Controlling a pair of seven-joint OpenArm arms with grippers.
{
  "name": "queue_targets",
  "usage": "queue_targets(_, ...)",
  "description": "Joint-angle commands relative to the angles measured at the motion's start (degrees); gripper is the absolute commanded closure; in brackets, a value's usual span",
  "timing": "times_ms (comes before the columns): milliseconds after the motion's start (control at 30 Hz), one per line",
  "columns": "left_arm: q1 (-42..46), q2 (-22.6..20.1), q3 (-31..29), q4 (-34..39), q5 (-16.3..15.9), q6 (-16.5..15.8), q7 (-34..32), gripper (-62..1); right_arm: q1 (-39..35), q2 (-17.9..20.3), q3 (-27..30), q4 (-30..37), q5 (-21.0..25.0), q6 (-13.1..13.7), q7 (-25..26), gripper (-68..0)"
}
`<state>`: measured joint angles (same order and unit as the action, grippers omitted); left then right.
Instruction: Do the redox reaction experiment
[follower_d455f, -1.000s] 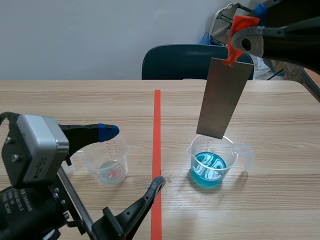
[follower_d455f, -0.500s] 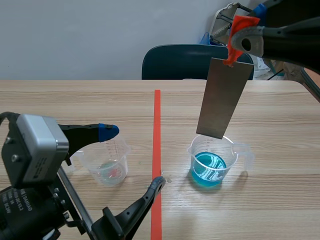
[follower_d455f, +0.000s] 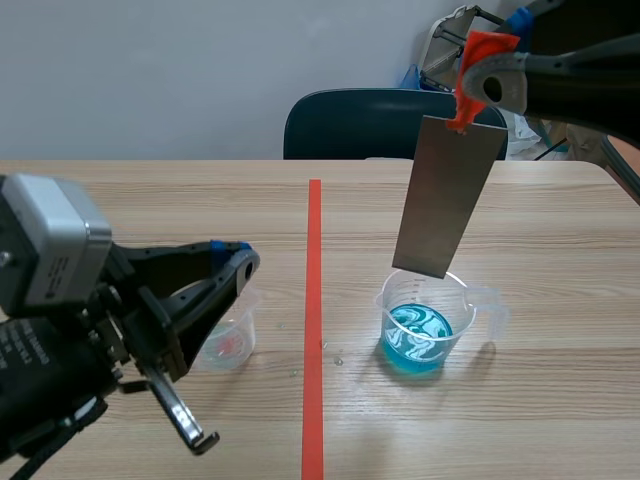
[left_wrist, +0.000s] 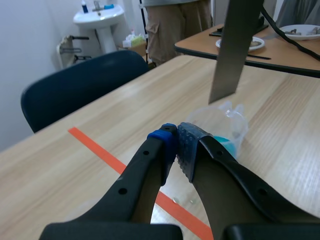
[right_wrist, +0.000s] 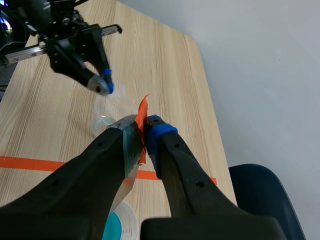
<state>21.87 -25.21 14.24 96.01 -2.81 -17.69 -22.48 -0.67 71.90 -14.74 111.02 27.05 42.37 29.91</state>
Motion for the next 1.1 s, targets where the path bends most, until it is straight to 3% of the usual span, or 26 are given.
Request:
queue_targets(0,-2.67,0.28,0.87,0.48,-0.55,0.00,-0.17,-2.8,0.66,0.13,0.66,0.33,0.66,0.35,0.90,-0.6)
queue_targets(233,-11.65,0.42,7.43,-0.90,-0.55,0.00,3.54,-2.7,0.66,0.15,0.66,0.33,0.66,0.35,0.90,-0.6)
queue_targets(500,-19.17,2.14,15.37,-9.60,-0.57,0.46,3.48,-2.7,0.66,0.15,0.66,0.33,0.66,0.35,0.90,-0.6)
queue_targets(800,-21.94,6.14,18.53,-16.61,-0.55,0.46,3.43,-2.7,0.66,0.15,0.66,0.33,0.66,0.35,0.92,-0.6)
queue_targets(1067,-22.23,8.07,19.89,-17.42,-0.33,0.46,3.02,-2.7,0.66,0.15,0.66,0.33,0.66,0.35,0.90,-0.6)
